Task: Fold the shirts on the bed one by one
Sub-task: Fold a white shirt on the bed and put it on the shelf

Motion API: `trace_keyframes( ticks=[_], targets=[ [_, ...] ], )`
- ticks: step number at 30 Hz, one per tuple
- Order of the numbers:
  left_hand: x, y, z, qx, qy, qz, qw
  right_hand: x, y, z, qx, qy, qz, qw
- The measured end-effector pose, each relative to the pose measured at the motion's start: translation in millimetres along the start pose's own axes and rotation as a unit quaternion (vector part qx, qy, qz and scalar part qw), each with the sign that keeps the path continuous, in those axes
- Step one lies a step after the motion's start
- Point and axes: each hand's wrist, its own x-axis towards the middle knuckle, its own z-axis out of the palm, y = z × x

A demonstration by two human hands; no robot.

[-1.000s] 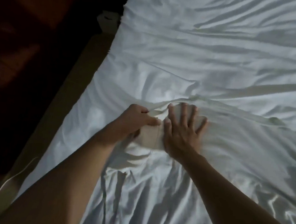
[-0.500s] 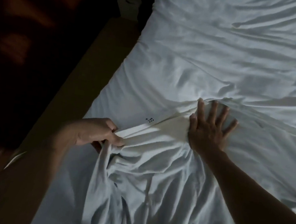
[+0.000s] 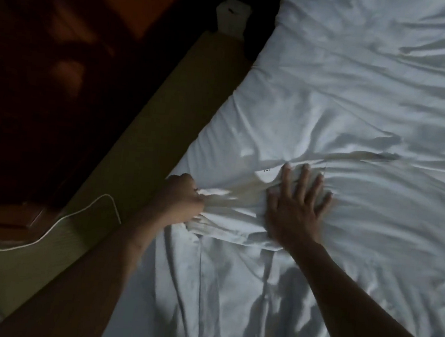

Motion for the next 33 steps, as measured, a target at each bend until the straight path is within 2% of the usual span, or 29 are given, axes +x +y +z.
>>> trace_keyframes(
  ticks=[2,3,4,6,8,9,10,11,13,14,16,20,21,22,24,26,28,30,31,33],
  targets=[
    [-6,-17,-5,0.041,0.008,-0.034,0.999,2,0,6,-0.015,0.019,0.005,1.000],
    [-11,-24,-6,0.023,0.010,-0.057,0.998,2,-1,10,-0.023,0.027,0.006,0.999],
    [-14,-32,-7,-0.013,0.012,-0.075,0.997,3,-2,13,-0.028,0.035,0.009,0.999],
    [-24,-44,-9,-0.165,0.012,-0.085,0.983,2,-6,17,-0.034,0.052,0.014,0.998],
    [-35,-50,-15,-0.388,-0.030,-0.105,0.915,2,-6,21,-0.036,0.066,0.015,0.997],
    [-40,-53,-20,-0.462,-0.059,-0.108,0.878,3,-5,22,-0.037,0.073,0.015,0.997],
    [-45,-58,-26,-0.493,-0.086,-0.105,0.859,3,-4,23,-0.039,0.080,0.014,0.996],
    [-48,-66,-33,-0.475,-0.103,-0.098,0.869,3,-4,24,-0.041,0.085,0.014,0.995],
    [-52,-84,-47,-0.359,-0.136,-0.081,0.920,1,-6,25,-0.044,0.096,0.017,0.994],
    [-53,-90,-54,-0.291,-0.137,-0.079,0.943,0,-8,26,-0.043,0.099,0.021,0.994],
    [-50,-106,-65,-0.218,-0.099,-0.081,0.968,-2,-12,27,-0.040,0.103,0.028,0.993],
    [-46,-127,-75,-0.354,-0.036,-0.085,0.931,-3,-12,27,-0.032,0.093,0.035,0.995],
    [-46,-128,-77,-0.354,-0.029,-0.077,0.932,-4,-12,26,-0.031,0.090,0.036,0.995],
    [-46,-130,-77,-0.327,-0.018,-0.064,0.943,-4,-13,25,-0.033,0.089,0.036,0.995],
    [-43,-138,-77,-0.223,0.056,-0.056,0.972,-5,-16,25,-0.037,0.088,0.033,0.995],
    [-37,-150,-76,-0.123,0.137,-0.046,0.982,-5,-19,25,-0.039,0.088,0.029,0.995],
    [-32,-157,-71,-0.042,0.153,-0.048,0.986,-6,-18,27,-0.042,0.084,0.026,0.995],
    [-34,-154,-54,0.059,0.174,-0.051,0.982,-6,-17,27,-0.045,0.083,0.027,0.995],
    [-37,-150,-41,0.101,0.213,-0.025,0.971,-5,-18,26,-0.041,0.082,0.030,0.995],
    [-50,-130,-9,0.094,0.302,0.106,0.943,-7,-18,23,-0.027,0.074,0.030,0.996]
  ],
)
